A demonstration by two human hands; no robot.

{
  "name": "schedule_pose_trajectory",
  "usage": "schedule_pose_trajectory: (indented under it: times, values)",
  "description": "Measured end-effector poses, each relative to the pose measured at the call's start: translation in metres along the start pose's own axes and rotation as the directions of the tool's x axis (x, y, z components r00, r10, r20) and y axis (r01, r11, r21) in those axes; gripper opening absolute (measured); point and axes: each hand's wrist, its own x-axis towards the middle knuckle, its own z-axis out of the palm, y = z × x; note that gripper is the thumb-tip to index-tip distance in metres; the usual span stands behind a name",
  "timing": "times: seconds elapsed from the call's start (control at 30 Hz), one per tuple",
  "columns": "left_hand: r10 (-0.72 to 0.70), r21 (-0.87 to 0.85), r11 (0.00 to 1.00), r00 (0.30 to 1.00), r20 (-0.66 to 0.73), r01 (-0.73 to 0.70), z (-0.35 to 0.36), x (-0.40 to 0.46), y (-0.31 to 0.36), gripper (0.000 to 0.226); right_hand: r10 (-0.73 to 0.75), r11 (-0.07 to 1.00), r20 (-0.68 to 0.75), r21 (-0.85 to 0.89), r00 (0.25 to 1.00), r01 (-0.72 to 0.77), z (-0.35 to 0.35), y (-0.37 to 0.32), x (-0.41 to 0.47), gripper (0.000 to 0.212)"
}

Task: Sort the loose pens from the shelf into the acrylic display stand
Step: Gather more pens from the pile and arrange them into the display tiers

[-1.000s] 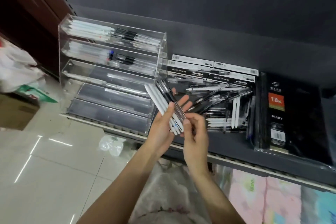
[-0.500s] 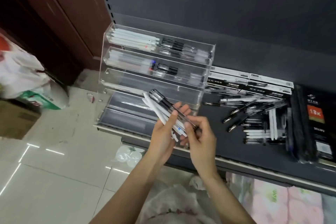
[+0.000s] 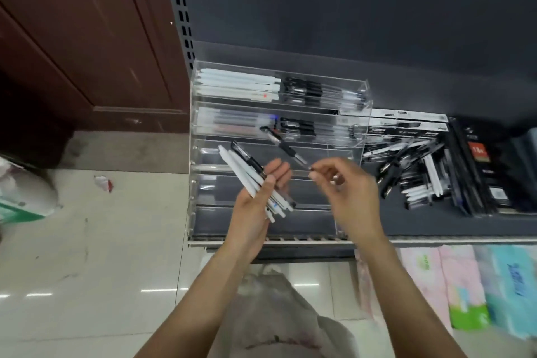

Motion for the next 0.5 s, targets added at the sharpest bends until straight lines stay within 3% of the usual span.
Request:
schedule_pose_trajectory:
  times: [0.1,0.23,0.37,0.5]
  values:
    - [0.023,-0.030,0.999,1.000,0.017,-0.023,-0.007,0.007,0.010,0.028,-0.130,0.968,-0.095,-0.228,0.987,0.105,-0.032,0.015,0.039,0.008]
    - [0.041,-0.075,0.996,0.999,-0.012,-0.041,-0.010,0.016,0.016,0.029,-0.215,0.840,0.105,-0.486,0.971,0.239,-0.037,0.027,0.081,0.003]
    - [0.034,-0.119,0.992,0.999,-0.024,-0.037,-0.007,0.022,0.019,0.028,-0.125,0.770,0.321,-0.565,0.939,0.296,-0.028,0.036,0.107,0.013]
    - [0.001,-0.168,0.986,1.000,-0.014,-0.003,-0.003,0.028,0.021,0.029,-0.097,0.729,0.422,-0.587,0.901,0.353,-0.023,0.047,0.115,0.016]
